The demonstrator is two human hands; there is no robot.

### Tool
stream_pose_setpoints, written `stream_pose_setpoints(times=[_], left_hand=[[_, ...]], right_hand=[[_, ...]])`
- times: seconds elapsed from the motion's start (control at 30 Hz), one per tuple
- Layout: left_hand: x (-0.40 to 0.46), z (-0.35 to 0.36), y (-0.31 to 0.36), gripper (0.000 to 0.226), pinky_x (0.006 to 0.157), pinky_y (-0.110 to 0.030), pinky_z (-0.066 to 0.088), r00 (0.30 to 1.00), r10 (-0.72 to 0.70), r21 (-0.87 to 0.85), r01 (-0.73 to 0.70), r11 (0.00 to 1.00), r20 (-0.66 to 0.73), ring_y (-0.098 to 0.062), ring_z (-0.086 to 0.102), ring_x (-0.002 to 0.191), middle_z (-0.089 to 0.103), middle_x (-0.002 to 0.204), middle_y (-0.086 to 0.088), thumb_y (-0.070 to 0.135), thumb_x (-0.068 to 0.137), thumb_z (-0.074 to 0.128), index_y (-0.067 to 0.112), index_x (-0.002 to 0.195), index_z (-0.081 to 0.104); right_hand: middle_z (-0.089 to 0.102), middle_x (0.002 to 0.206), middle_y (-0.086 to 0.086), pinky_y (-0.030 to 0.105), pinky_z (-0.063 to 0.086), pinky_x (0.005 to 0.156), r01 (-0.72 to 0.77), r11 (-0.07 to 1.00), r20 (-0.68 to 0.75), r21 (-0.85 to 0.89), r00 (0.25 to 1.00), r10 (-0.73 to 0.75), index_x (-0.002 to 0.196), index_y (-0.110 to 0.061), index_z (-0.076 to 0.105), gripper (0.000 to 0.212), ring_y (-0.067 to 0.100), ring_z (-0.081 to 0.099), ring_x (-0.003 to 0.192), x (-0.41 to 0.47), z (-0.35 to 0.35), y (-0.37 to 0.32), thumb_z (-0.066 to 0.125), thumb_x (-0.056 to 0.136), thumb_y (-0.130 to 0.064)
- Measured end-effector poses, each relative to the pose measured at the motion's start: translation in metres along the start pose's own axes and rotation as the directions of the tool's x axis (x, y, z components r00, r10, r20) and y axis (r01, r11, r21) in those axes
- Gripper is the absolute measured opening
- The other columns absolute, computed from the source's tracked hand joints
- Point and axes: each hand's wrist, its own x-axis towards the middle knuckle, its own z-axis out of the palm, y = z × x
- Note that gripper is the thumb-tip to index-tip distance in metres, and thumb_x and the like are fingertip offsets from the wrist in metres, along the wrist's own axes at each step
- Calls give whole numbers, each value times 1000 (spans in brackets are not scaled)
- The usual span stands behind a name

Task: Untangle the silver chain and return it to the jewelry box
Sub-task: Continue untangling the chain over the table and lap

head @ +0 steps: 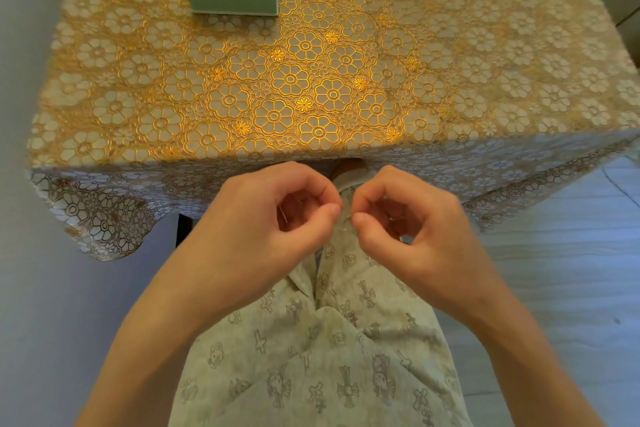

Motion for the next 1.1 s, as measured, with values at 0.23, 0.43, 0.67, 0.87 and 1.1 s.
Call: stream_pose_setpoints(times=[0.23,0.43,0.67,0.87,1.1], left_hand=[[0,-2,2,6,54,-6,34,995,96,185,-98,978,21,-3,51,57,57,61,13,28,74,62,28,71,67],[-1,-4,1,7,54,-5,34,994,89,218,-99,971,56,-2,51,56,56,58,16,29,73,62,28,72,69],[1,-6,1,12,57,-7,36,990,61,289,-96,953,127,0,53,64,59,61,16,33,74,57,29,74,69],[1,-3,0,12,55,-9,35,989,77,330,-115,937,126,-3,50,63,53,58,14,34,73,53,27,70,63],[2,1,-1,7,52,-9,33,995,52,262,-74,962,89,-3,49,57,52,55,10,29,70,55,25,66,58]], right_hand=[[47,63,-16,9,32,53,9,998,11,-67,1000,-8,70,-20,55,11,3,44,54,0,0,-1,59,76,-11],[45,62,-16,9,31,53,39,990,29,-137,999,-35,70,-19,54,12,3,42,54,1,0,-2,59,75,-9],[45,67,-14,8,31,56,90,969,97,-230,993,-70,72,-16,55,5,0,42,58,1,2,0,53,76,-18],[44,66,-14,9,32,56,88,971,102,-222,993,-66,72,-18,52,4,1,42,59,1,3,1,52,76,-19],[44,66,-17,9,32,55,56,981,82,-184,996,-41,72,-19,52,7,1,43,58,1,4,1,56,78,-16]])
